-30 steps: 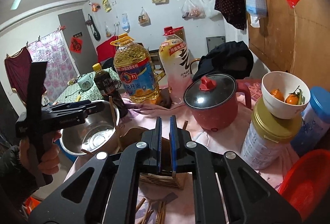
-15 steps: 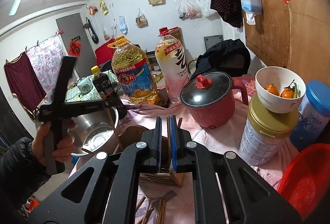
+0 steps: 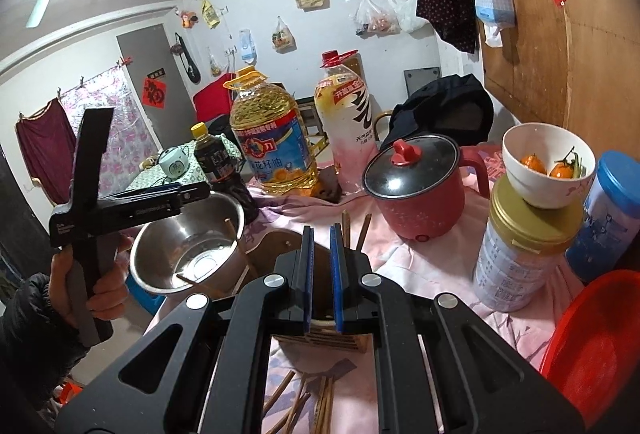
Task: Organize utensils
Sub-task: 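Lower both held chopsticks into the wooden holder and open both tools, then move both open tools back down to the loose chopsticks on the cloth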
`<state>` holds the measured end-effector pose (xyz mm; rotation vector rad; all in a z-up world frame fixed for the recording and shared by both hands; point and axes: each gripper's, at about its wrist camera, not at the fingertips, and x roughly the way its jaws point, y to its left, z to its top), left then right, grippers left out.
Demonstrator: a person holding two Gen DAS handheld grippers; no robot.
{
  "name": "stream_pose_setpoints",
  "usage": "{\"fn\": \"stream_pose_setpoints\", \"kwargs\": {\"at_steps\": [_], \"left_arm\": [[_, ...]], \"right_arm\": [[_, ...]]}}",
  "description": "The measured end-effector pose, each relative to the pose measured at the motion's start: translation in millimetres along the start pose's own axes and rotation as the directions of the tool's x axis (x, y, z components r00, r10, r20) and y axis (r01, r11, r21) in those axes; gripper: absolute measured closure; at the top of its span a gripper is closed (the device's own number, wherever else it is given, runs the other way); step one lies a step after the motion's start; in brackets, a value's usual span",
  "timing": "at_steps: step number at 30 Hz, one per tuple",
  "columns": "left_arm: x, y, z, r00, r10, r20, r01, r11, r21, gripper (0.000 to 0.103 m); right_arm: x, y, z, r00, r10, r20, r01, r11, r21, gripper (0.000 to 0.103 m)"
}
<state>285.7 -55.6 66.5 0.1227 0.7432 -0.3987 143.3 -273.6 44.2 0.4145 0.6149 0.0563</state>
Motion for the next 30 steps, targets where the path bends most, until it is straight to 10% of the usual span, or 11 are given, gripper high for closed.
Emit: {"fn": "stream_pose_setpoints", "kwargs": {"at_steps": [16,30], "left_arm": [[-39.1,32.6,-120.1,0.991,0.054,-0.12,-0.062,0.996,-0.065,0.024],[-28.7,8.9,-246.2,0.948,0.059,-0.312,-0.06,0.998,0.006,0.024]], "right_arm": [[-27.7,19.1,-51.4,0.997,0.015,-0.077,-0.016,1.0,-0.012,0.082],[-28.9,23.8,-134.9,0.971,-0.032,-0.237,0.028,0.999,-0.019,0.081]]}}
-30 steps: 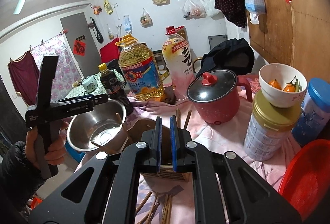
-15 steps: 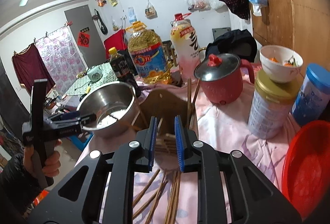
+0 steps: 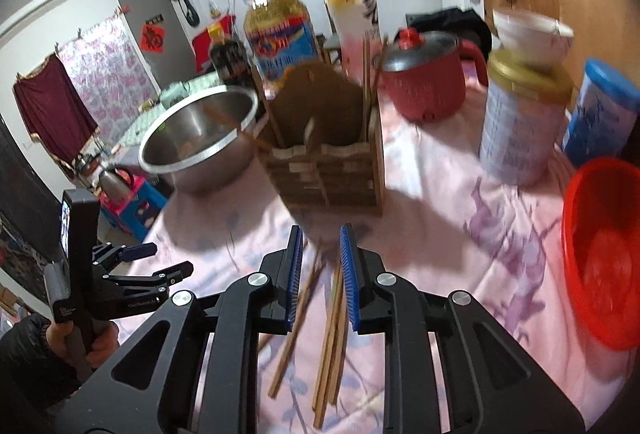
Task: Organize utensils
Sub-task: 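Move both open tools back down to the loose chopsticks on the cloth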
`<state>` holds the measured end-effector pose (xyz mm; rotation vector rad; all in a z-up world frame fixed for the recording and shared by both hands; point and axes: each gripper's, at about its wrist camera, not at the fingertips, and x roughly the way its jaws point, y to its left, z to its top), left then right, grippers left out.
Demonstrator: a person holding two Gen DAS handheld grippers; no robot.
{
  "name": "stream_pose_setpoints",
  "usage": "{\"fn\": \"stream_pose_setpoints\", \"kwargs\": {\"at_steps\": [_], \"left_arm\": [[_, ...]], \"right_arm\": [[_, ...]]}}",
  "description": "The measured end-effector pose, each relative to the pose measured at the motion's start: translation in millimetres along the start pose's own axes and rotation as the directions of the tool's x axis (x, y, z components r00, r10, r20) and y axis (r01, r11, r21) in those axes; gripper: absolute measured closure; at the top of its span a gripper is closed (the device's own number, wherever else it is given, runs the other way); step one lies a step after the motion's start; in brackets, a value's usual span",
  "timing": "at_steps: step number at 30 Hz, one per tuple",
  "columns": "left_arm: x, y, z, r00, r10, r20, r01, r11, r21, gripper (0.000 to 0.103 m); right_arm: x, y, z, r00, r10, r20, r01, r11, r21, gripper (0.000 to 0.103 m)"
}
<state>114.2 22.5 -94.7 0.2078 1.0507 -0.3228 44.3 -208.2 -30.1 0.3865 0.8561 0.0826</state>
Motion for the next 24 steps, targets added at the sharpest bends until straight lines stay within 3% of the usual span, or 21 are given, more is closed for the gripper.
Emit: {"fn": "stream_pose_setpoints", "kwargs": {"at_steps": [11,19,24], "left_arm": [[9.3,-26.5,-56.5,0.997,-0.045,-0.065,0.051,0.994,0.096,0.024],[8.5,-44.2,-71.8,0.992,-0.096,-0.082,0.107,0.983,0.148,0.024],[21.0,-57.2,-79.4,0.991,-0.09,-0.097,0.108,0.974,0.199,0.024]], "right_arm": [[17.5,-11.2,-71.7,0.989,-0.034,-0.144,0.037,0.999,0.014,0.081],[21.7,-12.7,-97.1,0.98,-0.029,-0.196,0.037,0.999,0.037,0.081],[19.2,-11.6,-107.5,0.979,-0.035,-0.202,0.041,0.999,0.022,0.081]]}}
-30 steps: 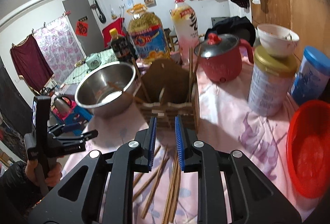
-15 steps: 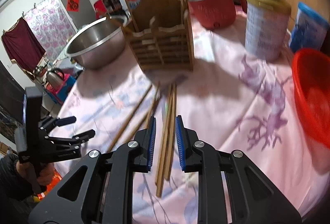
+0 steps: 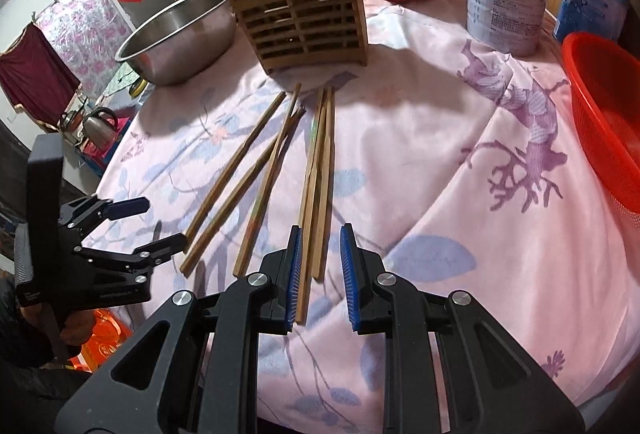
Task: Organize utensils
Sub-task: 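Move both open tools back down to the loose chopsticks on the cloth, then close the left tool on one chopstick while the right tool grasps a chopstick pair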
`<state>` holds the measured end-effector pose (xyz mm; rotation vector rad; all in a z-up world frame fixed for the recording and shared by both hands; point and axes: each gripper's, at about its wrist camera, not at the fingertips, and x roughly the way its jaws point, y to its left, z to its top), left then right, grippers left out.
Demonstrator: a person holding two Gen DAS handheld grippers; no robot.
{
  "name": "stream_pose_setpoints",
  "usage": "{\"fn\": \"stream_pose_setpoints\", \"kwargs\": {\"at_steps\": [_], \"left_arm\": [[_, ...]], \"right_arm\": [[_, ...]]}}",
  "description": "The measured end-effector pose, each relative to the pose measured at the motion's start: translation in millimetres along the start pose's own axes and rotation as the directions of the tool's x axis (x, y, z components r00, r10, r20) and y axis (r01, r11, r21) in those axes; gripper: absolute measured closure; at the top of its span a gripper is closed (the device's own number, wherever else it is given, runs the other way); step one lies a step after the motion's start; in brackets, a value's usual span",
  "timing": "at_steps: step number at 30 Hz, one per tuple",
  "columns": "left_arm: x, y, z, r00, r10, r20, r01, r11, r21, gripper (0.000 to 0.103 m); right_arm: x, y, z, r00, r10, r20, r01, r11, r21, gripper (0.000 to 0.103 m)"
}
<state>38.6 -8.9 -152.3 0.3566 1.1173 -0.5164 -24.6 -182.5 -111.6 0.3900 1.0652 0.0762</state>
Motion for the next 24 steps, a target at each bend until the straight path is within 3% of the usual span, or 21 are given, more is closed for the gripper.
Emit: {"fn": "stream_pose_setpoints", "kwargs": {"at_steps": [4,8,11,24], "left_arm": [[3.8,-0.8,0.7,1.0,-0.003,0.029,0.003,1.0,-0.005,0.026],[8.0,3.9,2.5,0.999,0.025,0.029,-0.024,1.0,-0.018,0.043],[7.6,15.3,2.0,0.999,0.021,0.026,-0.019,0.998,-0.061,0.043],[5.8,17.9,-0.5,0.999,0.04,0.029,-0.037,0.996,-0.086,0.043]], "right_arm": [[2.9,-1.1,-9.2,1.0,-0.007,-0.011,0.007,1.0,-0.017,0.081],[11.8,0.0,-20.6,0.999,-0.005,-0.039,0.003,0.999,-0.049,0.081],[20.5,3.3,-27.6,0.998,-0.012,-0.056,0.008,0.997,-0.078,0.081],[36.9,6.5,-30.2,0.999,-0.02,-0.05,0.015,0.995,-0.098,0.081]]}}
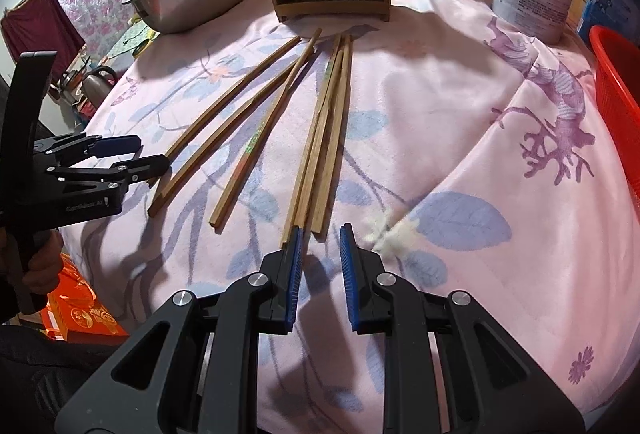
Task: Organize utensils
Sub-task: 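Close the left tool on one chopstick while the right tool grasps a chopstick pair, then lift both held chopsticks and carry them above the wooden holder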
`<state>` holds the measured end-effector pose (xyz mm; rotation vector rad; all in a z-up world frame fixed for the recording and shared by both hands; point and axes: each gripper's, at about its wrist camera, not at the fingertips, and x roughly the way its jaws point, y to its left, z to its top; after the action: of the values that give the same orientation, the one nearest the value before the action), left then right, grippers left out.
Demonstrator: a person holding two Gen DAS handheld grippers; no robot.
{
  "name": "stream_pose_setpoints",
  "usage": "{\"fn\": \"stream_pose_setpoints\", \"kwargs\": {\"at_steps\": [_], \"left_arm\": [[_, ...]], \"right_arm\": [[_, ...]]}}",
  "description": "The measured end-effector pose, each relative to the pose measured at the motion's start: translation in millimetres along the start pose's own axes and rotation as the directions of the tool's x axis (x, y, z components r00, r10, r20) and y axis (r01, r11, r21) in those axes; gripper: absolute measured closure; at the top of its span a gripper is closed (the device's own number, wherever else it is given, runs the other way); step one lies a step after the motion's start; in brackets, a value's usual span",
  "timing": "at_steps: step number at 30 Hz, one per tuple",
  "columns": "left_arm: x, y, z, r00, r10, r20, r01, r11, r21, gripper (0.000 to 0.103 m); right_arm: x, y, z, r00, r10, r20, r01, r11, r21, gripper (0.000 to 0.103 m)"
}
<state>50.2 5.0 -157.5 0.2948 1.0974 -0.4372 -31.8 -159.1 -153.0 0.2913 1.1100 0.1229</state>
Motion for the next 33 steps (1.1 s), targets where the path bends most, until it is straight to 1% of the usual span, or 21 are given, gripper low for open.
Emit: {"fn": "stream_pose_setpoints", "kwargs": {"at_steps": [2,6,9,10,12,14,17,18,19,21,22,24,25,26,27,28,29,31,33], "left_arm": [[-0.6,1.2,-1.6,1.0,0.003,0.0,-0.003,1.0,-0.004,0.042],[0.8,5.0,-1.6,1.0,0.014,0.003,-0.014,1.0,-0.026,0.032],[1.3,7.4,-2.1,1.0,0.02,0.004,-0.019,0.999,-0.034,0.028],[1.6,7.9,-2.0,1.0,0.021,0.005,-0.021,0.999,-0.037,0.027],[1.7,9.0,-2.4,1.0,0.023,0.005,-0.023,0.999,-0.039,0.024],[1.9,10.9,-2.9,1.0,0.022,0.004,-0.022,0.999,-0.042,0.023],[0.5,11.6,-5.1,1.0,0.022,0.002,-0.022,0.999,-0.041,0.023],[-0.1,11.0,-6.1,1.0,0.02,0.003,-0.02,0.999,-0.039,0.025],[-0.7,10.2,-6.8,1.0,0.018,0.008,-0.018,0.999,-0.036,0.026],[-2.9,8.2,-9.2,1.0,0.014,0.019,-0.013,0.999,-0.033,0.035],[-4.2,5.7,-9.9,1.0,0.009,0.026,-0.008,1.0,-0.026,0.038],[-6.8,-0.7,-11.3,0.999,-0.001,0.044,0.001,1.0,-0.005,0.052],[-7.3,-3.0,-11.9,0.999,-0.006,0.05,0.005,1.0,0.002,0.055],[-8.3,-6.0,-13.0,0.998,-0.013,0.061,0.012,1.0,0.013,0.064],[-9.4,-9.4,-14.0,0.997,-0.019,0.07,0.017,1.0,0.024,0.075],[-9.7,-11.6,-14.4,0.997,-0.024,0.074,0.022,0.999,0.028,0.083],[-9.9,-13.7,-13.8,0.997,-0.035,0.072,0.033,0.999,0.029,0.096],[-11.2,-15.4,-10.4,0.997,-0.054,0.058,0.053,0.998,0.014,0.097],[-19.6,-15.8,-3.8,0.996,-0.057,0.068,0.056,0.998,0.009,0.097]], "right_arm": [[0.7,-0.6,0.5,1.0,0.003,0.002,-0.003,1.0,0.0,0.081],[1.8,0.5,2.0,1.0,-0.002,0.016,0.002,1.0,-0.009,0.082],[3.6,-3.0,2.0,0.999,-0.017,0.028,0.017,1.0,0.002,0.083],[4.2,-6.4,1.4,0.999,-0.023,0.033,0.023,1.0,0.011,0.087],[3.9,-11.3,1.0,0.999,-0.015,0.041,0.014,1.0,0.022,0.088],[3.2,-12.4,0.6,0.997,-0.054,0.047,0.053,0.999,0.012,0.088],[3.2,-11.2,0.2,0.997,-0.058,0.048,0.058,0.998,0.004,0.085],[3.6,-10.2,0.1,0.997,-0.059,0.049,0.059,0.998,0.0,0.082],[4.0,-7.6,-0.4,0.996,-0.066,0.054,0.066,0.998,-0.007,0.081],[4.7,-2.9,-1.5,0.995,-0.081,0.066,0.083,0.996,-0.019,0.081],[5.2,-0.6,-2.2,0.994,-0.087,0.072,0.089,0.996,-0.026,0.081],[5.4,2.0,-4.1,0.991,-0.099,0.09,0.102,0.994,-0.034,0.081],[5.3,1.6,-5.0,0.99,-0.097,0.098,0.1,0.994,-0.031,0.081],[5.0,0.9,-6.1,0.99,-0.095,0.107,0.098,0.995,-0.027,0.082],[4.7,0.2,-6.8,0.989,-0.099,0.113,0.102,0.994,-0.025,0.085],[4.4,-0.4,-7.4,0.988,-0.098,0.118,0.102,0.995,-0.023,0.089],[4.0,-1.6,-7.2,0.989,-0.089,0.117,0.092,0.996,-0.018,0.096],[1.5,-2.9,-5.9,0.989,-0.089,0.118,0.09,0.996,-0.008,0.097],[-6.2,-2.9,-1.5,0.985,-0.103,0.14,0.106,0.994,-0.013,0.097]]}}
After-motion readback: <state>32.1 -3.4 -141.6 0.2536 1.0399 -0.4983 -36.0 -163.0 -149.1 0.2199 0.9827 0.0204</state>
